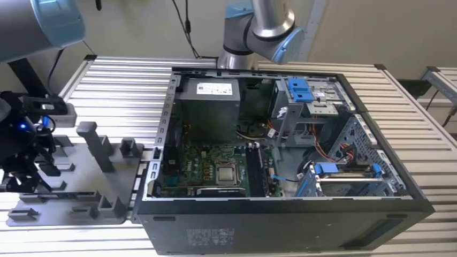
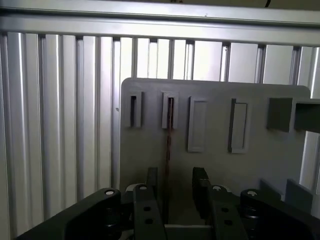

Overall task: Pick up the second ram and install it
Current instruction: 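Pick up the second ram and move it above second insertion slot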

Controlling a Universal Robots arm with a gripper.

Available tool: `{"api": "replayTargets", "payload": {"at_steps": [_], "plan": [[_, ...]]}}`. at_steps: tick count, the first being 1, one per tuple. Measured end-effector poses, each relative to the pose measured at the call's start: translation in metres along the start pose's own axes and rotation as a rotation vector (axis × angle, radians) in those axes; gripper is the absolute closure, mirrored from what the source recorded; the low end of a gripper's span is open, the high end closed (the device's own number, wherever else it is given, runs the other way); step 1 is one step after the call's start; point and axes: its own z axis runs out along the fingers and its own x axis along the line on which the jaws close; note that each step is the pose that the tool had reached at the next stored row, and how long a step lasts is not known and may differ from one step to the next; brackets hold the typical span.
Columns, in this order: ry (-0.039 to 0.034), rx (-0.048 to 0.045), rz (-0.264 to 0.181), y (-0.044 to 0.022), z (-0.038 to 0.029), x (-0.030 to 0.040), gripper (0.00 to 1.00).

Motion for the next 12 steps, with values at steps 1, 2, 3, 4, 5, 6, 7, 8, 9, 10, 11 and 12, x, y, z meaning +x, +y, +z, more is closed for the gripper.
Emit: {"api": "replayTargets", "payload": {"at_steps": [1,2,3,4,5,6,7,8,9,10,11,12], "plan": [[-0.0002,0.0008,-0.003,0.0002,0.0013,0.0004,0.58],[-0.0002,0.0014,-0.006,0.0003,0.0026,0.0008,0.58],[-0.0001,0.0016,-0.009,0.0005,0.0037,0.0011,0.58],[0.0,0.0018,-0.011,0.0006,0.0048,0.0014,0.58],[0.0,0.0018,-0.014,0.0009,0.0061,0.0017,0.58],[0.0,0.0019,-0.016,0.0011,0.0073,0.002,0.58],[-0.0001,0.002,-0.018,0.0012,0.0086,0.0024,0.58],[-0.0001,0.002,-0.019,0.0013,0.0098,0.003,0.58],[-0.0002,0.0021,-0.019,0.0014,0.011,0.0034,0.58],[-0.0003,0.0022,-0.019,0.0015,0.0122,0.0035,0.58],[-0.0002,0.0022,-0.019,0.0016,0.0135,0.0036,0.58],[-0.0001,0.0021,-0.019,0.0017,0.0149,0.0037,0.58]]}}
